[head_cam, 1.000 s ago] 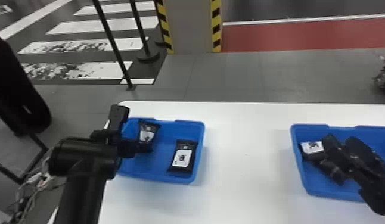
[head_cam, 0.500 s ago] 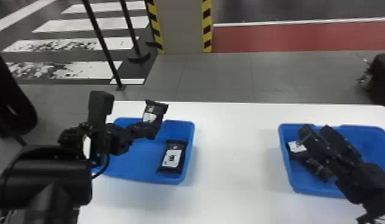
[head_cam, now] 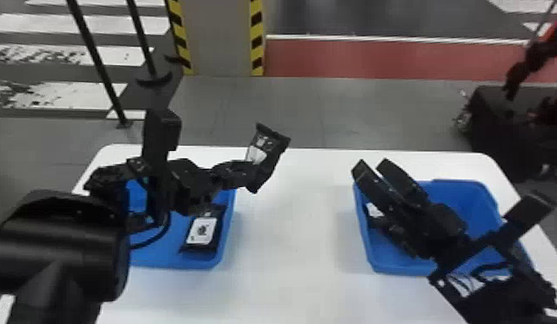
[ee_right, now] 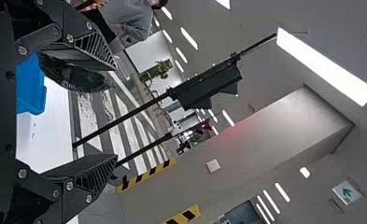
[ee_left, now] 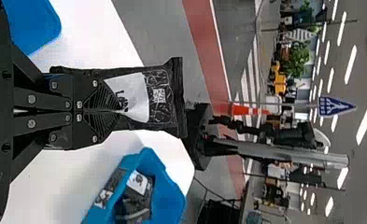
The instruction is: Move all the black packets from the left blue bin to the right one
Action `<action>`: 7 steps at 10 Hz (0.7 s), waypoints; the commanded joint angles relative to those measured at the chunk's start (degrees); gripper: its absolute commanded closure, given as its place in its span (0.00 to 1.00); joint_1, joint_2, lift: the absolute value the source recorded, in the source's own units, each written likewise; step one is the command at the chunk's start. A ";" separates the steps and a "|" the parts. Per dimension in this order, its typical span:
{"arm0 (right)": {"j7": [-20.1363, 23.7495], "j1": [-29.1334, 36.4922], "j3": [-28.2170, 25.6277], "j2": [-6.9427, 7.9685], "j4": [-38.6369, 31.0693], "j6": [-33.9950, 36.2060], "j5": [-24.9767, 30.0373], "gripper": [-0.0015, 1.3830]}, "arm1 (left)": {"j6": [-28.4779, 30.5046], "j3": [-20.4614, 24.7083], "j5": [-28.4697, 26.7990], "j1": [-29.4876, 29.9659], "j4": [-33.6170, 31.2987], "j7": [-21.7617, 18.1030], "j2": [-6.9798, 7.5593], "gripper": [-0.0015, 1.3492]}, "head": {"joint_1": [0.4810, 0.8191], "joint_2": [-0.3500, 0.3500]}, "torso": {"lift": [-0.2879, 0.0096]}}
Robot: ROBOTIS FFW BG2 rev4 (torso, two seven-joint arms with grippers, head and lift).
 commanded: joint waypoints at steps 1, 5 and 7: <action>0.00 -1.98 0.74 0.00 1.22 0.35 0.09 0.28 | -0.36 -3.15 2.25 -2.02 1.71 -0.12 -0.18 0.90 | 0.63 0.47 | 0.60; 0.00 -8.45 2.76 0.09 7.41 0.35 0.45 0.27 | -0.64 -10.45 7.70 -6.24 4.24 -0.20 -0.35 0.90 | 0.63 0.36 | 0.60; 0.00 -9.86 2.94 0.35 7.69 0.35 0.97 0.28 | -0.64 -11.76 8.40 -7.08 4.94 -0.20 -0.27 0.90 | 0.63 0.33 | 0.60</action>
